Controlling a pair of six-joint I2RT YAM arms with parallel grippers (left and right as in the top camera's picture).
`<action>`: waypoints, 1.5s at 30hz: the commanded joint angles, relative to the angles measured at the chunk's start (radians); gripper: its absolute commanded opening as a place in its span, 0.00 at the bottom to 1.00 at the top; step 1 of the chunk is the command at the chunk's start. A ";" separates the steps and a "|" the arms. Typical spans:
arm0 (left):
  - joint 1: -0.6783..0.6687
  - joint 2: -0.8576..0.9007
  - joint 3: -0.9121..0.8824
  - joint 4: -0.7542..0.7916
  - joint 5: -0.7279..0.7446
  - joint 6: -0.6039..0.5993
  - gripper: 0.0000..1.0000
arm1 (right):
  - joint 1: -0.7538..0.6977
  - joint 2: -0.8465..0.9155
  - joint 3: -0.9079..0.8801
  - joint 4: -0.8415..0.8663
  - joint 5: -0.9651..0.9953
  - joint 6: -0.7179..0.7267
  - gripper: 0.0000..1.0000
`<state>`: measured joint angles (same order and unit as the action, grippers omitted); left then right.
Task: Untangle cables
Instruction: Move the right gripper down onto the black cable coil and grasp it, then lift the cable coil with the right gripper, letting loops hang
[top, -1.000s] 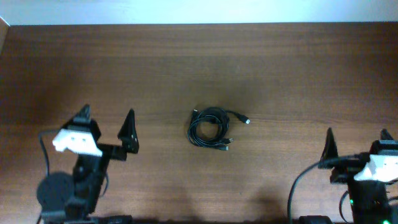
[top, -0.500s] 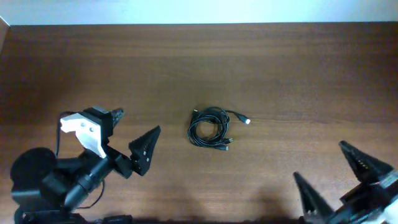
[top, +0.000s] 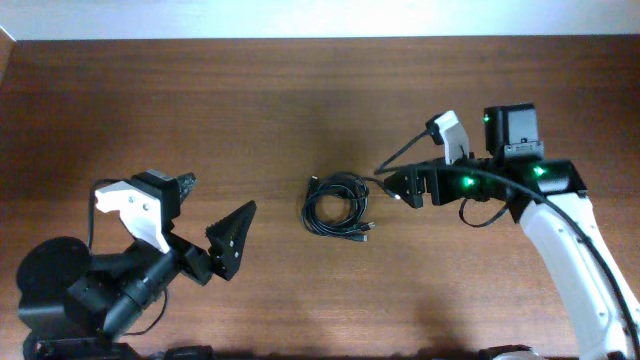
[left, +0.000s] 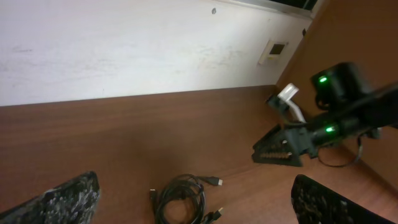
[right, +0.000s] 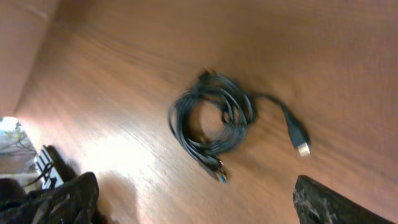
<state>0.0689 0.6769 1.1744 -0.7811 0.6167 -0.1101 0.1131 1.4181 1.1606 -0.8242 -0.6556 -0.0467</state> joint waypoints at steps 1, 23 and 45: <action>0.004 -0.003 0.003 0.004 -0.004 -0.002 0.99 | -0.005 0.040 0.002 0.069 -0.172 -0.156 0.99; 0.004 -0.003 0.003 0.073 -0.087 -0.002 0.99 | 0.215 0.470 0.001 0.634 0.084 -0.279 0.99; 0.004 -0.003 0.003 0.072 -0.088 -0.002 0.99 | 0.254 0.485 0.188 0.478 -0.078 -0.158 0.04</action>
<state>0.0689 0.6769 1.1744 -0.7124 0.5400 -0.1101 0.3828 1.9610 1.2167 -0.3519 -0.6437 -0.2966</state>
